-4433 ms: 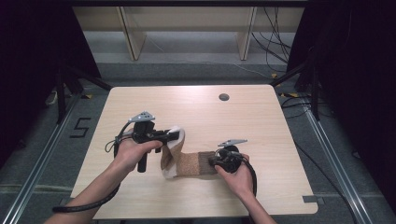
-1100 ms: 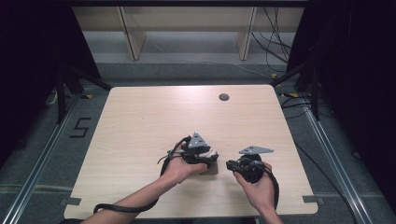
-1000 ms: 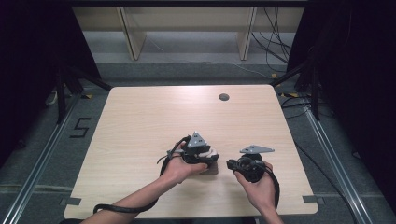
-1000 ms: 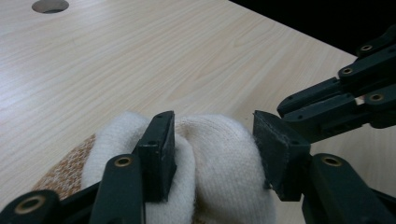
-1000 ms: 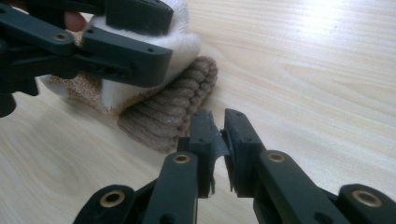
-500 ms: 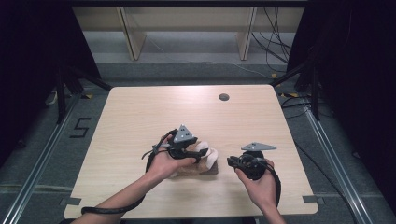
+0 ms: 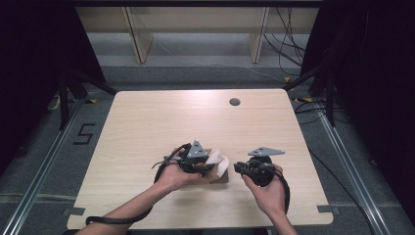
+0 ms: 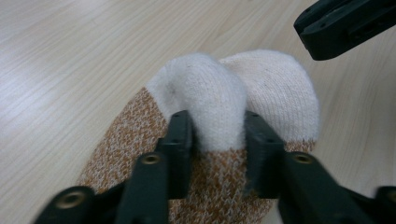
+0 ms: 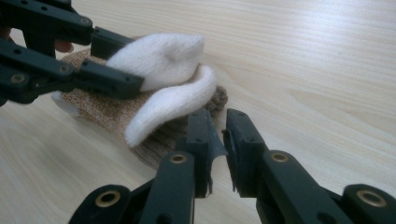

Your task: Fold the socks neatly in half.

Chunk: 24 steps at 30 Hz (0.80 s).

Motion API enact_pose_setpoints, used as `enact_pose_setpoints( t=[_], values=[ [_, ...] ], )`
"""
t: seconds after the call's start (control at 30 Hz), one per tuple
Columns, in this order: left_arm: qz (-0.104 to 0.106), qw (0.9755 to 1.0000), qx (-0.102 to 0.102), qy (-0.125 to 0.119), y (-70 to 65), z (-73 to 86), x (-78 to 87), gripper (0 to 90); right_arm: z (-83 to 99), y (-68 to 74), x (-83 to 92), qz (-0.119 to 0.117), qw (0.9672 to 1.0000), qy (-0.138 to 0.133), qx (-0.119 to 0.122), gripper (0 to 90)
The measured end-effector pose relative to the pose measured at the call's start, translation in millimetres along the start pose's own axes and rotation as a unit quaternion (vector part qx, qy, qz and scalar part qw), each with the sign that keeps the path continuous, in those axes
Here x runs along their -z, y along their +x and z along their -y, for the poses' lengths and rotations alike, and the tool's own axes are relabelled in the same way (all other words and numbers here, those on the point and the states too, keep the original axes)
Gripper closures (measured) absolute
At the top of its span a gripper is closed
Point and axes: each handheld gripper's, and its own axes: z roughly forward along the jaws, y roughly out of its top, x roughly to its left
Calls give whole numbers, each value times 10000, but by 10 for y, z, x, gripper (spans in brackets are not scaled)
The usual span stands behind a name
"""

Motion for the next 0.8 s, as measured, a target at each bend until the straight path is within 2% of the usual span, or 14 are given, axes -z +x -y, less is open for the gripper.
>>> enact_pose_setpoints(
  t=[0.07,0.13,0.23,0.27,0.37,0.4,0.43,0.5,0.57,0.6,0.67,0.73,0.77,0.8],
  values=[
    [7,10000,71,-46,0,-13,16,760,-7,4,8,63,10000,47,-50,805],
    [-46,9998,113,-142,-4,-35,53,790,-7,14,2,61,9999,58,-99,806],
    [-61,9993,150,-342,-12,-71,106,795,0,19,-14,40,9999,100,-125,807],
    [-61,9991,128,-402,-20,-81,115,794,2,-6,-35,40,10000,60,64,807],
    [-10,9985,111,-537,-66,-90,106,787,28,8,-85,1,9999,137,-33,810],
    [25,9987,12,-515,-78,-86,97,783,31,30,-79,49,9994,294,-160,811],
    [99,9983,-4,-575,-100,-76,64,777,37,12,-99,25,9996,261,-85,812],
    [155,9988,-152,-445,-126,-49,27,763,43,-1,-110,45,9996,273,-28,813],
    [245,9986,-230,-412,-176,-8,-42,749,53,-9,-125,18,9993,326,-189,814],
    [296,9985,-281,-370,-194,13,-73,739,56,-31,-133,40,9995,294,-71,814],
    [344,9983,-386,-254,-211,52,-122,710,66,-28,-135,79,9991,396,-152,814],
    [353,9983,-363,-272,-234,84,-170,690,79,-42,-145,130,9993,296,-190,813],
    [329,9982,-457,-214,-236,91,-170,683,61,-58,-112,116,9992,375,-73,813],
    [334,9983,-393,-264,-252,96,-182,679,49,-40,-97,90,9992,318,-235,813]
  ],
)
